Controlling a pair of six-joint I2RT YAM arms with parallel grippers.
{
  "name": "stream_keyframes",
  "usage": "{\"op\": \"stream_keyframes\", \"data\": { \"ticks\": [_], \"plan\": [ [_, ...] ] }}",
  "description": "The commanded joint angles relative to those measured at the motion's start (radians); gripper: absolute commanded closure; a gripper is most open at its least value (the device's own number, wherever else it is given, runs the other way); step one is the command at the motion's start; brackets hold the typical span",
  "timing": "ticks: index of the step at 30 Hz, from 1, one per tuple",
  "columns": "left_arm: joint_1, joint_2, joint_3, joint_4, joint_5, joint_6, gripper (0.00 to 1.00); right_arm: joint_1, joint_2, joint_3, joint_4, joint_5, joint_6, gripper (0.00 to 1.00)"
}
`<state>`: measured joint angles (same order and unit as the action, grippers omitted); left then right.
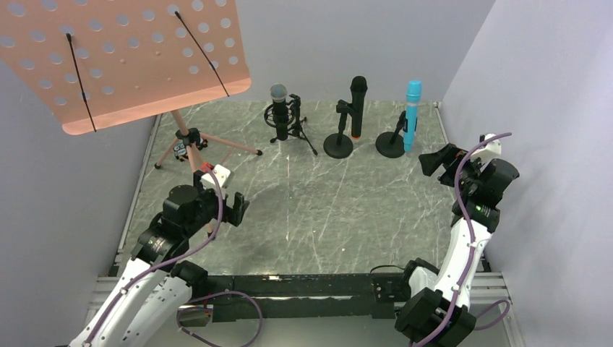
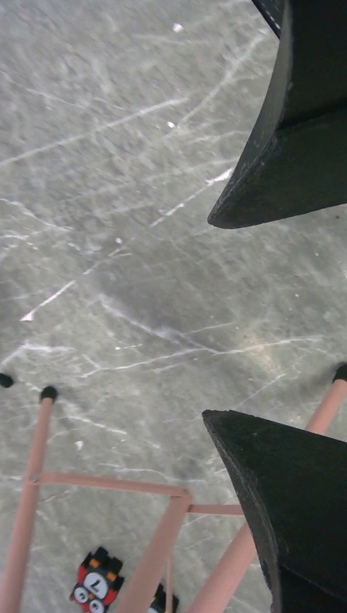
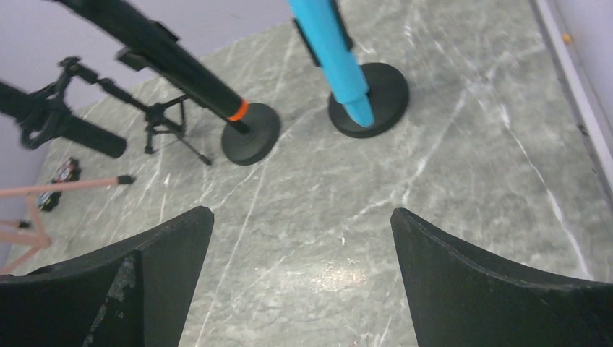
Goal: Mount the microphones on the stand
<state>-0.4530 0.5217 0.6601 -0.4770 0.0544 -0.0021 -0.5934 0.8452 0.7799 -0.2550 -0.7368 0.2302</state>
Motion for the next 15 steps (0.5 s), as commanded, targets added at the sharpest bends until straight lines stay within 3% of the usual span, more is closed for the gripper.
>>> {"op": "stream_keyframes", "data": {
  "ticks": [1, 12, 15],
  "plan": [
    [0.005, -0.075, -0.039, 0.05, -0.016, 0.04, 0.01, -0.002, -0.012, -0.032, -0.028, 0.18, 0.067, 0.0],
    [0.006, -0.187, -0.073, 0.055, -0.051, 0.027, 0.0, -0.002, -0.043, -0.054, -0.017, 0.207, 0.065, 0.0],
    [0.006, -0.2, -0.072, 0.052, -0.151, 0.017, 0.01, -0.002, -0.049, -0.049, -0.026, 0.188, 0.065, 0.0]
  ]
}}
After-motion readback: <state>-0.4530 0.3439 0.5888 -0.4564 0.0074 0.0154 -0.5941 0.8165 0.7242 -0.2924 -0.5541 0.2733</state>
